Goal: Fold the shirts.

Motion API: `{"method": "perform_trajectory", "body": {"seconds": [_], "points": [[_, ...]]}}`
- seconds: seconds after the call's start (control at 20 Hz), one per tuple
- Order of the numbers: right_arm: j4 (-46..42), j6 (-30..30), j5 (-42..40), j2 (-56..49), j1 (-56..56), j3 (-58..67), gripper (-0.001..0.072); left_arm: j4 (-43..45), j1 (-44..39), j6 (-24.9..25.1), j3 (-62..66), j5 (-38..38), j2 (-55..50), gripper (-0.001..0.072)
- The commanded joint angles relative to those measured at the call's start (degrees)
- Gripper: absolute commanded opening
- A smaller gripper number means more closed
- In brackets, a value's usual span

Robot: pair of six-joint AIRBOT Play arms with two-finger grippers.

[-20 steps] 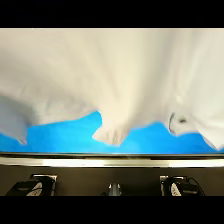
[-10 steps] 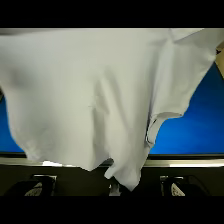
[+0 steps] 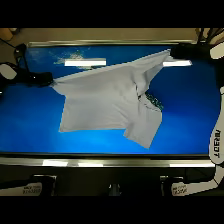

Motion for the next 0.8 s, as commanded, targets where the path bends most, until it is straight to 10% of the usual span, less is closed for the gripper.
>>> {"method": "perform_trajectory", "body": {"seconds": [0.0, 0.15, 0.2, 0.3, 0.5, 0.75], "points": [[6.5, 1.0, 0.4, -7.2, 1.1, 0.0, 0.0021, -7.6, -0.1, -0.2, -0.6, 0.4, -7.8, 0.0028], [3.7, 0.6, 4.9, -9.4, 3.7, 0.0, 0.0022, -8.8, -0.8, -0.2, -0.6, -4.4, -10.1, 0.0046], [3.4, 0.6, 5.6, -9.2, 3.9, 0.1, 0.0073, -8.8, -0.7, -0.1, -0.5, -6.1, -10.1, 0.0151], [2.6, -0.9, 8.5, -7.1, 2.4, 0.1, 0.0516, -8.3, 1.7, 2.5, 1.6, -14.8, -9.9, 0.0581], [-8.3, -8.6, 31.0, -1.2, -5.6, 0.1, 0.0470, -8.2, 10.0, 5.8, 1.2, -30.9, -7.1, 0.0606], [-14.1, -13.0, 50.7, -0.9, -9.0, -4.6, 0.0457, -8.3, 13.6, 10.1, -19.4, -26.8, -0.3, 0.0589]]}}
